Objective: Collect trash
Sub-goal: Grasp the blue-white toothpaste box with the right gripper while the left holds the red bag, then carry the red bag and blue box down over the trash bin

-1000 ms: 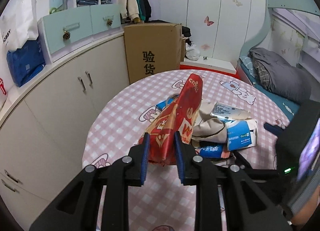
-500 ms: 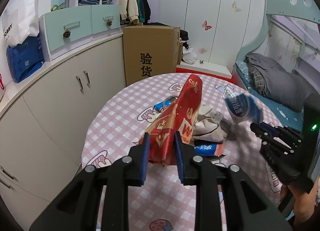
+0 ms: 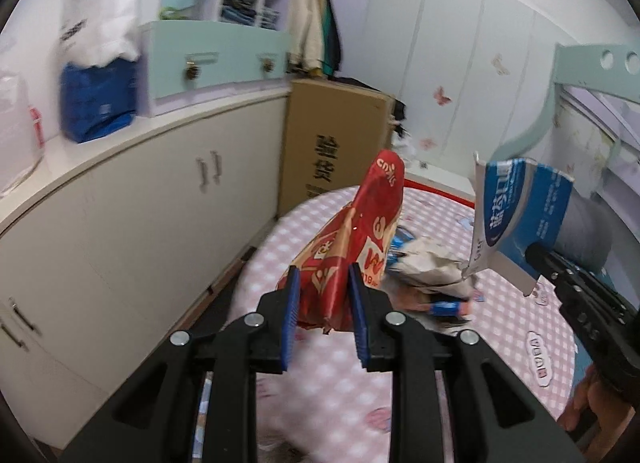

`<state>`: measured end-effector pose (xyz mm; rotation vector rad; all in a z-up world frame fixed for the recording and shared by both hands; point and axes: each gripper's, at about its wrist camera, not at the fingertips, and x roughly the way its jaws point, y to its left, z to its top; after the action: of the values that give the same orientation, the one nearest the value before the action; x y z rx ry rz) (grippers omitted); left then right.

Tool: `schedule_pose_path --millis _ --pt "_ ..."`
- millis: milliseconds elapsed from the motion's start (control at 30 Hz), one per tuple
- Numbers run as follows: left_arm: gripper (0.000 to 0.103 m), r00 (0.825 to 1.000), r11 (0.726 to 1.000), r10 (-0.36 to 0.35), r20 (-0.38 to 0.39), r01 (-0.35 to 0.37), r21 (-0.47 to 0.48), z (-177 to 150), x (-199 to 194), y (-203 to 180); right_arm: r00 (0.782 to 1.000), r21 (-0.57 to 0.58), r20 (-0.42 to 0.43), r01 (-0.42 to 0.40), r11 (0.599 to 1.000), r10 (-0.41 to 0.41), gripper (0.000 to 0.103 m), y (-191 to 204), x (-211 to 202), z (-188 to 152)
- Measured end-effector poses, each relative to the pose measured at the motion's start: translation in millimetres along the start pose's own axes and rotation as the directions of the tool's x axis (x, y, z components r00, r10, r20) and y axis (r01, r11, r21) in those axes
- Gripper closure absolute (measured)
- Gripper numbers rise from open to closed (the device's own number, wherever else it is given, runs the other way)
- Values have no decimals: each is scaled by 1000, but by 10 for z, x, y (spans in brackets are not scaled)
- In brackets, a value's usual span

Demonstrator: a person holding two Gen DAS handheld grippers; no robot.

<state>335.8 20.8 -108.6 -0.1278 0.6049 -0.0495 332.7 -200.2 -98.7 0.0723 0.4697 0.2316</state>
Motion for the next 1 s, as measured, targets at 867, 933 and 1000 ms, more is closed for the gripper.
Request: schedule_pose_path --millis 867,933,1000 --pt "80 864 873 271 -424 -407 -270 -1758 668 3044 824 -116 -511 -347 931 244 96 2949 1806 -1815" --pt "80 845 870 265 -465 -417 -262 -1902 861 3094 814 -119 -538 -333 935 221 96 2938 1946 -1959" --pt "80 831 871 254 -496 -419 -257 -1991 1034 3118 804 -117 -561 -315 942 200 96 2924 2089 -2081"
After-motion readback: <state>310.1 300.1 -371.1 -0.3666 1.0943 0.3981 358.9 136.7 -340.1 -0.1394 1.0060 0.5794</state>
